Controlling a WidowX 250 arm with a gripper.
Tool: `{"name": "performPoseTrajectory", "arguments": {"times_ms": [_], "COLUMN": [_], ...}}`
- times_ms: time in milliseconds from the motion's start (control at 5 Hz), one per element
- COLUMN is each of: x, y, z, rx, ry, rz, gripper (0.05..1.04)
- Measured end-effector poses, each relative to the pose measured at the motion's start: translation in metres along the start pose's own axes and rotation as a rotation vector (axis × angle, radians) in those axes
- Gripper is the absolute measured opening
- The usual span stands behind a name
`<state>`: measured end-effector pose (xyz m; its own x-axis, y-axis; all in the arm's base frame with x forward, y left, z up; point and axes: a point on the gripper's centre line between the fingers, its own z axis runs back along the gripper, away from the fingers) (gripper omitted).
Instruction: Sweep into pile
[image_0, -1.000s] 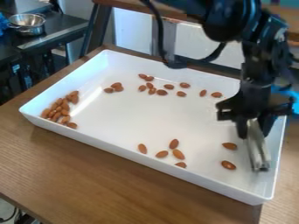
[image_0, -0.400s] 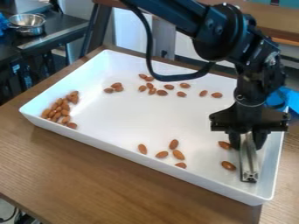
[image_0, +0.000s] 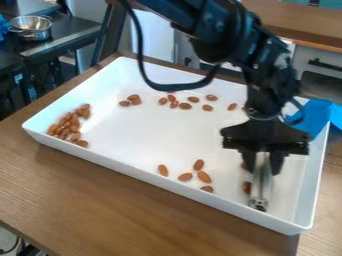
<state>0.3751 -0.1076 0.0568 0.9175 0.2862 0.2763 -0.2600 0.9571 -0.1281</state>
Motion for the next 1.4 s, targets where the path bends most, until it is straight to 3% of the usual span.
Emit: {"name": "performPoseTrajectory", "arguments": {"times_ms": [200,400,800,1400], "x": [0.004,0.008,0.014,0.033], "y": [0.027,0.040,0.086,0.152], "z": [0.000,-0.002,0.000,0.004], "rx": [0.008,0.019,0.057,0.092], "ry": [0.008,-0.036,-0.067,-0.008], "rz": [-0.020,-0.038,-0.110,-0.107], "gripper": [0.375,0.375,0.375,0.375]}}
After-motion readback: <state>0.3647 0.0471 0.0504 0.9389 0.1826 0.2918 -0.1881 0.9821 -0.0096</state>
